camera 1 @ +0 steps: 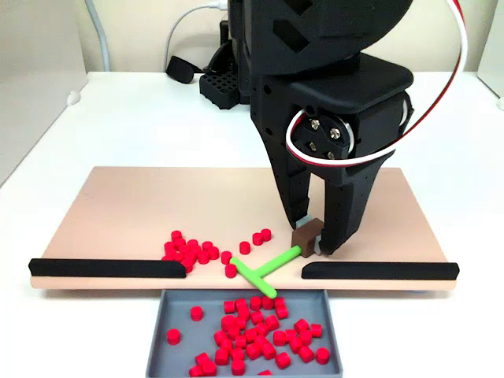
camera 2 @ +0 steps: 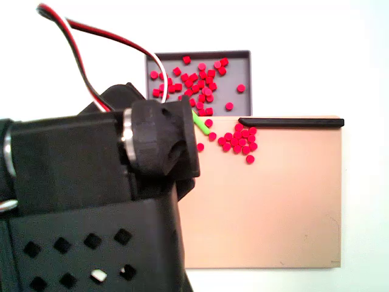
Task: Push granules from left to the grey container
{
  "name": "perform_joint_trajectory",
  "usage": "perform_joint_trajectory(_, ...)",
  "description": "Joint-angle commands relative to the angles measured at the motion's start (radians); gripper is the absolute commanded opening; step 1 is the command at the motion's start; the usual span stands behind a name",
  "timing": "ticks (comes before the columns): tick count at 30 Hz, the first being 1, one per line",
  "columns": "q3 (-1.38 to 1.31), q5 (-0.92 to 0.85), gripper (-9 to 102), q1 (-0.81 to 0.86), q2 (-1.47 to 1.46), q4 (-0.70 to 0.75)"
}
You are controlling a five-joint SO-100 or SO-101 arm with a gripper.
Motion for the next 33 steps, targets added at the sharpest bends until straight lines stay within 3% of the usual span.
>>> perform_joint_trajectory(1, -0.021, -0.043, 0, 0.014, 0.077, 0.003)
perform_joint_trajectory(15, 0.006, -0.095, 0, -0.023, 0.245, 0.011)
perform_joint_trajectory(24, 0.420, -0.179, 0, -0.055, 0.626, 0.011)
perform_joint_trajectory(33, 0.876, -0.411, 0, -0.051, 1.051, 0.011)
